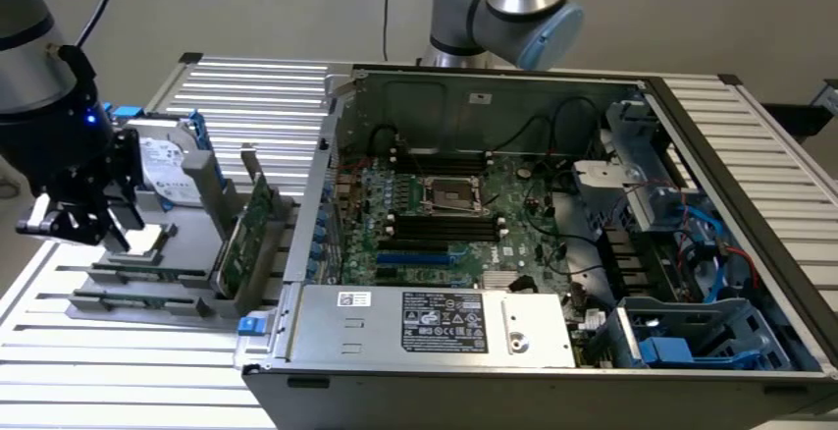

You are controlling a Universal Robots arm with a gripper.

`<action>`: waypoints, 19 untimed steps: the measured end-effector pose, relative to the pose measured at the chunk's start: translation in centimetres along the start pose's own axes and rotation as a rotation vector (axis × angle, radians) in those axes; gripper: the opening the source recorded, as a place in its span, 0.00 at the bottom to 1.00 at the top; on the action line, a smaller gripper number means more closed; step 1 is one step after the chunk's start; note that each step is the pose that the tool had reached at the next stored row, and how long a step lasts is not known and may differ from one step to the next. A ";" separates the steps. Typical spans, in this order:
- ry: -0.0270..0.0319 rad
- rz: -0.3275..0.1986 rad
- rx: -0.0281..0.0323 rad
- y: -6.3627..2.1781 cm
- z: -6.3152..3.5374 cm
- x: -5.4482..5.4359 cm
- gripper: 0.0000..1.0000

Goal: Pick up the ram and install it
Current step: 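Pick up the ram and move it above insertion slot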

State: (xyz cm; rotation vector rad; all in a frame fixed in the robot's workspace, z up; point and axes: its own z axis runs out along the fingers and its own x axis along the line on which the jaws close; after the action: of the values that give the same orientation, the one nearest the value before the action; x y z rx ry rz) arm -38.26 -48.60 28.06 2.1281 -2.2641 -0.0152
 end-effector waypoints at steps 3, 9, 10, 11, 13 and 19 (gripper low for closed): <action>0.0000 0.000 0.0000 0.01 0.54 0.0 0.36; 0.0000 0.000 -0.0005 0.01 1.64 0.1 0.36; 0.0000 0.000 -0.0008 0.01 1.83 0.1 0.36; 0.0001 0.000 -0.0013 0.01 2.00 0.1 0.36; 0.0001 0.000 -0.0021 0.01 2.36 0.1 0.36; 0.0002 0.000 -0.0027 0.01 3.26 1.2 0.36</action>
State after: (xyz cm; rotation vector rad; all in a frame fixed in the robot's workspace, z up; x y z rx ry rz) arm -38.44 -49.88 24.83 2.1266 -2.2629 -0.0180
